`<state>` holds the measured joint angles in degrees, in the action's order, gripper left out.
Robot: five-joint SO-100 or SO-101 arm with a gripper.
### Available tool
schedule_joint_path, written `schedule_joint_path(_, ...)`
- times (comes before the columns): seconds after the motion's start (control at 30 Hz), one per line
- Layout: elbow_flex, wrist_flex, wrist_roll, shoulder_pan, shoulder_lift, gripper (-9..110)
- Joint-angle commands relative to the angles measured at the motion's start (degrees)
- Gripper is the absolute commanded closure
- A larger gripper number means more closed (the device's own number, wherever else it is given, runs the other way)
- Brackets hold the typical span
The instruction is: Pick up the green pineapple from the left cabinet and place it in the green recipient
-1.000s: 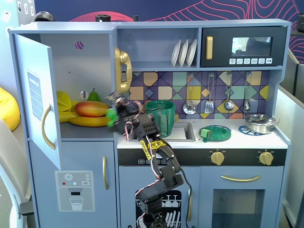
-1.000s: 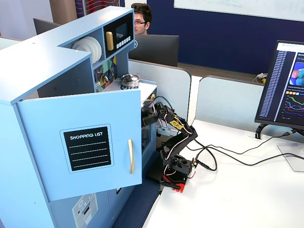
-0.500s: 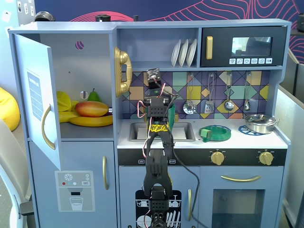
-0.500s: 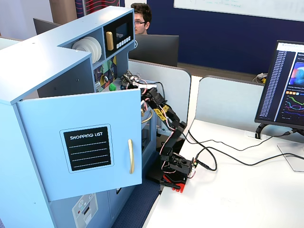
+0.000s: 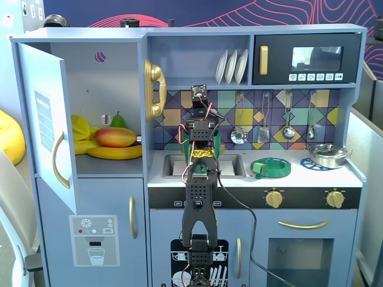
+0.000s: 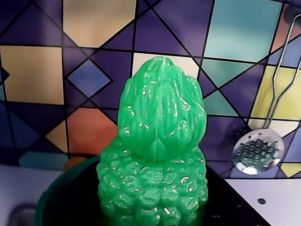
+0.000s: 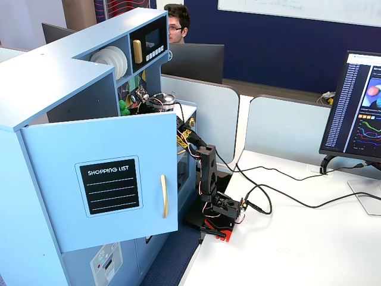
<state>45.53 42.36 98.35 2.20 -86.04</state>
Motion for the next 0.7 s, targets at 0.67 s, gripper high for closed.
schedule_joint_path(0.67,18.7,2.5,-3.6,2.5,-23.6,57)
